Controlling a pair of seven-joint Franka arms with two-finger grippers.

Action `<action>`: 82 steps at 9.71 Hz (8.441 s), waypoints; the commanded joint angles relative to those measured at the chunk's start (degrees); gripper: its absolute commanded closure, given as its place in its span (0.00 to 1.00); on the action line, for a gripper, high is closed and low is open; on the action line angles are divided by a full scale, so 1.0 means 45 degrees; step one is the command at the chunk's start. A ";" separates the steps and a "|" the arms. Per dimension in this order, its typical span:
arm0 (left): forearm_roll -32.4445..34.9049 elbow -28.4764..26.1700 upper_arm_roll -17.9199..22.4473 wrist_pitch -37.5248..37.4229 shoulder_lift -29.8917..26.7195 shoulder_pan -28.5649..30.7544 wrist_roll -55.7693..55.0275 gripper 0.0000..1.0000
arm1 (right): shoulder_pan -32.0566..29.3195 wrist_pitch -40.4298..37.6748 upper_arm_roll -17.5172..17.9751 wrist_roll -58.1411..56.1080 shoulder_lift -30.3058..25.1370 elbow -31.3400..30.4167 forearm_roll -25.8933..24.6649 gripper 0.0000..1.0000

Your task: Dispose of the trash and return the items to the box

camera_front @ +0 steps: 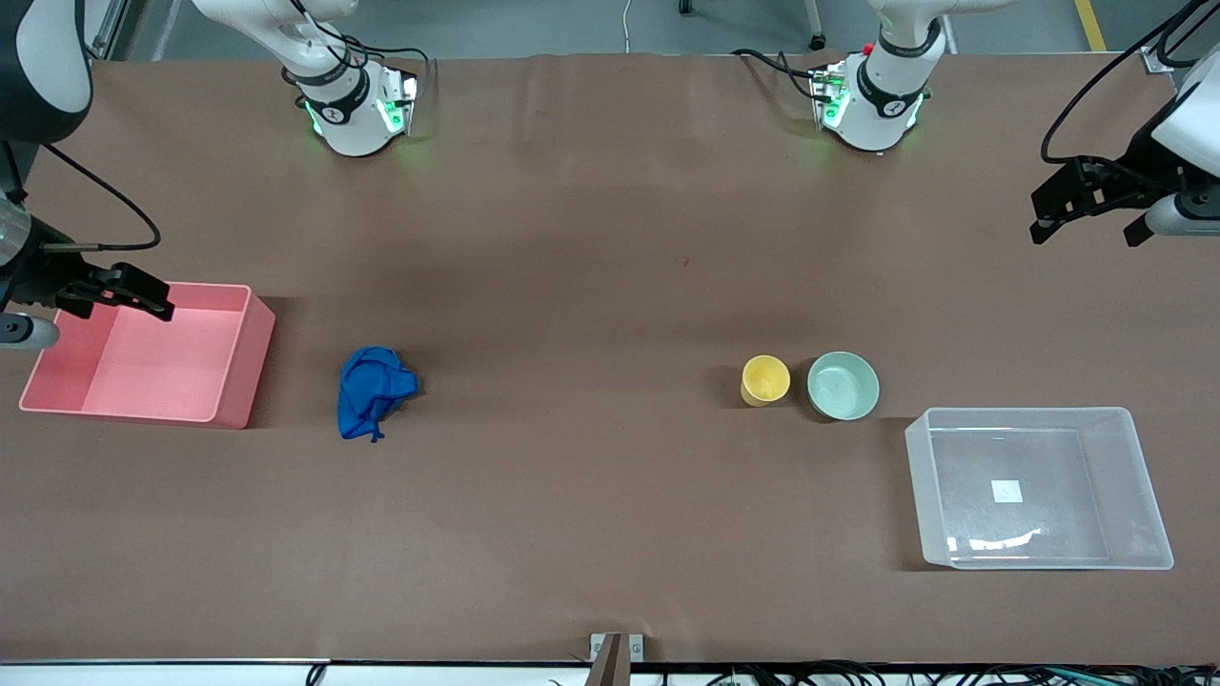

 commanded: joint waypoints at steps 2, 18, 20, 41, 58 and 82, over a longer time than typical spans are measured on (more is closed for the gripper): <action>0.0021 0.0013 -0.0037 -0.0228 0.0396 0.0021 0.0044 0.00 | -0.0098 -0.0388 0.0081 -0.0187 -0.0626 -0.0328 0.0059 0.00; 0.0175 -0.6705 -0.1385 0.6682 0.1894 -0.0135 -0.7275 0.00 | 0.1151 0.6307 0.0101 0.0221 0.2904 -0.2730 0.0098 0.01; 0.1923 -0.6705 -0.1404 0.8047 0.3515 -0.0213 -0.9710 0.00 | 0.1502 0.7362 0.0101 0.0419 0.3998 -0.2828 0.0098 0.01; 0.3556 -0.3593 -0.1834 0.7013 0.5591 0.0334 -1.1034 1.00 | 0.0902 0.5941 0.0003 0.1263 0.2347 -0.4683 0.1075 0.99; 0.3497 0.2533 -0.1697 0.6118 1.1039 0.3439 -0.0405 0.96 | -0.4788 0.6234 0.0023 -0.7258 0.2988 -0.3964 0.1075 0.00; 0.3826 -0.5394 -0.7283 0.9806 0.7818 0.3361 -1.1635 0.11 | -0.0078 -0.0993 0.0023 0.0106 -0.1114 0.0435 0.0098 0.00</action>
